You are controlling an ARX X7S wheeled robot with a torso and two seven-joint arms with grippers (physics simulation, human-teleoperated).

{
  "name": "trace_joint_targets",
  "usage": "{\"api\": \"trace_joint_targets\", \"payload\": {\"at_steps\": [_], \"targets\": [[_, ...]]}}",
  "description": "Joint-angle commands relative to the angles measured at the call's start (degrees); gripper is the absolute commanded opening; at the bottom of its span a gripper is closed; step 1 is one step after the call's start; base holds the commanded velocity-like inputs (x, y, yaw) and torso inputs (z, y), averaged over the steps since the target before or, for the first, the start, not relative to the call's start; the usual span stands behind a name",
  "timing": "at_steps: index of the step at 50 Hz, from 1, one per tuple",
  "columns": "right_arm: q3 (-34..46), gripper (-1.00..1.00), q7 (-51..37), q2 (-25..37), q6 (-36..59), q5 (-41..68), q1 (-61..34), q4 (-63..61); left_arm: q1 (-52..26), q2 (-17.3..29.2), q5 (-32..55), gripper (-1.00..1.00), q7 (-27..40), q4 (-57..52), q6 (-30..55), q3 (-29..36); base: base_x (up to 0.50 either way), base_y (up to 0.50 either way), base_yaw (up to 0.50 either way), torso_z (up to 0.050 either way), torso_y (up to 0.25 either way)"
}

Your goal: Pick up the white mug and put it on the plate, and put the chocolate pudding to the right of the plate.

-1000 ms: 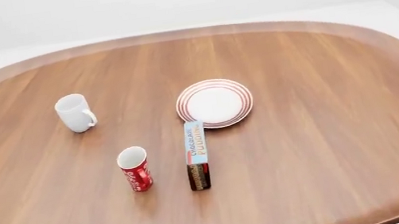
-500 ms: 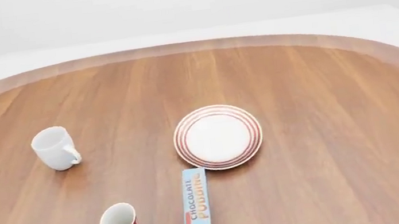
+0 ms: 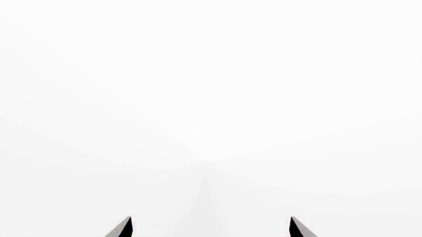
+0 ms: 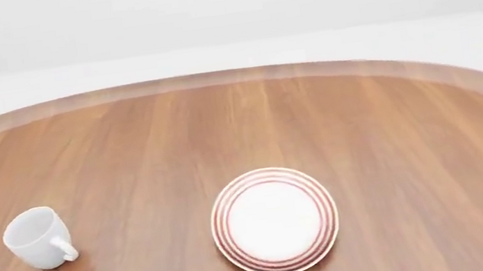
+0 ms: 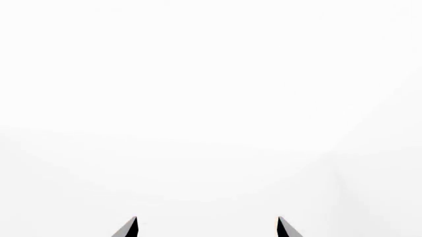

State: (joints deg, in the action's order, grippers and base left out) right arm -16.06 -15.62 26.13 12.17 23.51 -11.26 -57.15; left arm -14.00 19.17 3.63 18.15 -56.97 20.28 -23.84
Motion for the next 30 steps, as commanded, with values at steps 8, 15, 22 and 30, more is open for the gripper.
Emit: {"api": "trace_joint_targets", "payload": {"at_steps": [8,15,22,30], "targets": [[-0.6,1.0,0.2,-0.1,0.0,-0.7,0.1,-0.3,0.2,-0.8,-0.6,1.0,-0.9,0.1,0.3,-1.2,0.5,0.0,0.0,0.0,0.002],[-0.3,1.0,-0.1,0.0,-0.6,-0.7,0.2,-0.1,0.3,-0.6,-0.5,1.0,-0.8,0.1,0.3,-1.1,0.5,0.01,0.0,0.0,0.0],[-0.1,1.0,-0.6,-0.1,-1.0,-1.1,0.3,0.1,0.6,-0.7,-0.4,1.0,-0.7,0.4,-0.2,-1.1,0.16,0.0,0.0,0.0,0.0],[1.2,1.0,-0.1,0.1,-2.9,-4.0,1.2,0.4,1.0,-0.6,-0.5,1.0,-0.6,0.7,-0.4,-0.5,-0.01,0.28,0.0,0.0,0.0]]}}
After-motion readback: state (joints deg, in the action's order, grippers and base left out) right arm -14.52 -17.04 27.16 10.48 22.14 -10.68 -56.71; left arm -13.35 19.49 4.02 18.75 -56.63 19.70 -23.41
